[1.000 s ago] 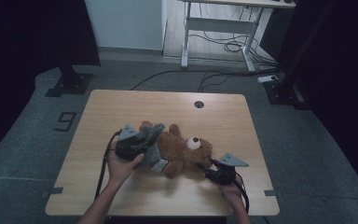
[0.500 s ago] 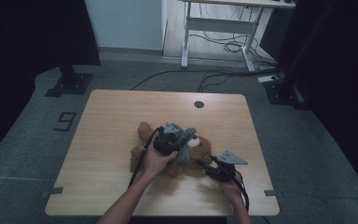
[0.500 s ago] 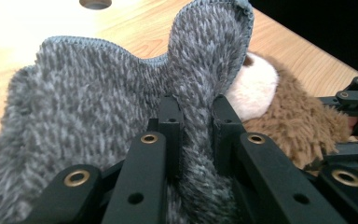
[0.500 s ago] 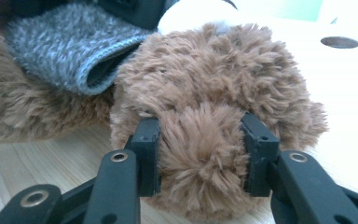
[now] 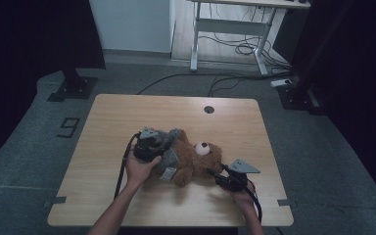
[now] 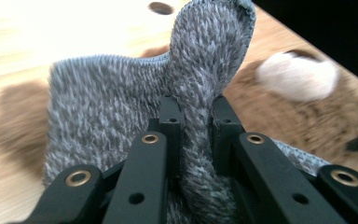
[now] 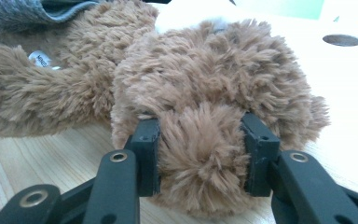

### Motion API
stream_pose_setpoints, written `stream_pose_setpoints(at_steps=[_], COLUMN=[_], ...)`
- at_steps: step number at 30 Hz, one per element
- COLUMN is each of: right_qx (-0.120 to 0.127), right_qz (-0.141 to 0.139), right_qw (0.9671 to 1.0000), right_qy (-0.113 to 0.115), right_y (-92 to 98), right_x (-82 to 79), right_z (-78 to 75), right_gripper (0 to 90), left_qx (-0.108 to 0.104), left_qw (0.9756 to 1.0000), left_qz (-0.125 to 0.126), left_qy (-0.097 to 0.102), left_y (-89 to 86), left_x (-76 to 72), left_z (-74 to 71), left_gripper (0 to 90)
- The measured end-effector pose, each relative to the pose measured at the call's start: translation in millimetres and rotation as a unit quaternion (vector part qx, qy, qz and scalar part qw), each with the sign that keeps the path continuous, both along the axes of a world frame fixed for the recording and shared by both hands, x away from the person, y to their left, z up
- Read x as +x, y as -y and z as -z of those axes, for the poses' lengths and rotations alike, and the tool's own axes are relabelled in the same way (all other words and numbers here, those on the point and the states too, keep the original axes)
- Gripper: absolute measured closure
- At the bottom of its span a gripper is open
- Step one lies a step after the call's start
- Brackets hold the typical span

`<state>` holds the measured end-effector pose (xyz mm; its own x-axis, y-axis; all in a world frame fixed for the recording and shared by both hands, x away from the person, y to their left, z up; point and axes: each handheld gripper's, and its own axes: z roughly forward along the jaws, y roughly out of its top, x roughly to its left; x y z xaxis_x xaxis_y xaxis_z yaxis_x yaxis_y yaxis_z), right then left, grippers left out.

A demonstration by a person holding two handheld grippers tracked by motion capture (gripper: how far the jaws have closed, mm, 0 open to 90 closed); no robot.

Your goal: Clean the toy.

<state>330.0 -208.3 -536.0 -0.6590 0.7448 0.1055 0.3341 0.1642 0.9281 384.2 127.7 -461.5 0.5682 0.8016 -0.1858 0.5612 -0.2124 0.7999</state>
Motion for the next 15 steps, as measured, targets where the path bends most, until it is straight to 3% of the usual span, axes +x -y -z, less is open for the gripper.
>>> stream_pose_setpoints(at_steps=[2, 6, 9, 15], right_qx=[0.000, 0.003, 0.002, 0.001], right_qz=[0.000, 0.001, -0.001, -0.002], right_qw=[1.0000, 1.0000, 1.0000, 1.0000], right_qy=[0.000, -0.001, 0.000, 0.000], right_y=[-0.1, -0.7, -0.7, -0.5], right_x=[-0.3, -0.3, -0.7, -1.1], right_z=[-0.1, 0.4, 0.8, 1.2], right_gripper=[57.5, 57.6, 57.6, 57.6], left_qx=[0.001, 0.005, 0.009, 0.015], left_qw=[0.9999, 0.9991, 0.9974, 0.9941], left_qz=[-0.013, -0.024, -0.032, -0.044], left_qy=[-0.005, -0.036, -0.064, -0.098], left_y=[-11.6, -29.8, -39.2, -54.4], left_x=[-0.6, 0.6, 0.8, 0.5], left_z=[5.7, 24.9, 44.0, 64.8], left_gripper=[78.6, 78.7, 78.8, 78.7])
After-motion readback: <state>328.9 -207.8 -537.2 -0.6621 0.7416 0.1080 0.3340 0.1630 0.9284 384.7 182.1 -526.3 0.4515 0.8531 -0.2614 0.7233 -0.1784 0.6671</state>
